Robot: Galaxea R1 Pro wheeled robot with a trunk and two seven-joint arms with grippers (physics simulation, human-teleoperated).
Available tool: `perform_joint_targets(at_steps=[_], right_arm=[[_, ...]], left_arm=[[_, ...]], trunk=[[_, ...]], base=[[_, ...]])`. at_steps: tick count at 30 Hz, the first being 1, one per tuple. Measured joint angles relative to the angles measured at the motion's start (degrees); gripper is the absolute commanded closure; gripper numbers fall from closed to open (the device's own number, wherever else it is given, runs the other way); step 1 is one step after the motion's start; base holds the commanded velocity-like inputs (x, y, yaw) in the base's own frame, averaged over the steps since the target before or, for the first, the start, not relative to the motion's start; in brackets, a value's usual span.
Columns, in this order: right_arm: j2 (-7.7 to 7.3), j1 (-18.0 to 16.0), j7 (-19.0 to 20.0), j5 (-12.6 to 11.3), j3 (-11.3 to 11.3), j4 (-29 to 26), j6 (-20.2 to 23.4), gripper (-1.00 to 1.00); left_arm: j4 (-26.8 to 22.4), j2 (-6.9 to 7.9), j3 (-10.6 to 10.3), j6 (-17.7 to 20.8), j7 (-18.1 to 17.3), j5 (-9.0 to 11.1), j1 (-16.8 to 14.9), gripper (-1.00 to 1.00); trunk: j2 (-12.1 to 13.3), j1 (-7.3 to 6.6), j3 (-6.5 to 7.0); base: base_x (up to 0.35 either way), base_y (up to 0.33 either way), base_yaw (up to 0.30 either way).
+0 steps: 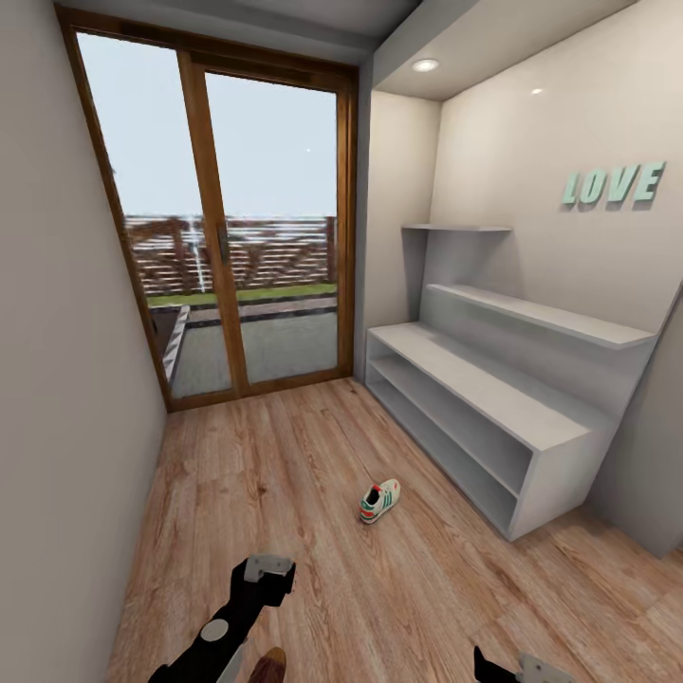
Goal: Pick up the two gym shoes and the two sandals from the corridor floor and place them onto the hallstand (shoe rack) in the corridor, making sure they are on the rack and not on the floor. Arrange them so the two gym shoes are next to each other and the two sandals are next to each other.
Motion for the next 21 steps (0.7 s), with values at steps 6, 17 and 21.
perform_joint_targets(at_steps=[6, 17, 21], right_arm=[[0.00, 0.00, -0.08, -0.35, -0.07, -0.04, 0.02, -1.00], [0.05, 0.00, -0.17, 0.33, 0.42, -0.07, 0.22, -1.00], [0.09, 0.00, -0.07, 1.88, 0.69, -0.23, 0.29, -1.00]], left_arm=[[0.39, 0.99, -0.07, -0.46, 0.04, 0.19, 0.04, -1.00], [0.61, 1.35, -0.16, -0.61, 0.09, 0.27, 0.37, -1.00], [0.66, 1.37, -0.17, -0.62, 0.09, 0.27, 0.42, -1.00]], trunk=[[0.00, 0.00, 0.00], [0.00, 0.00, 0.00], [0.00, 0.00, 0.00]], base=[[0.000, 0.000, 0.000], [0.000, 0.000, 0.000], [0.000, 0.000, 0.000]])
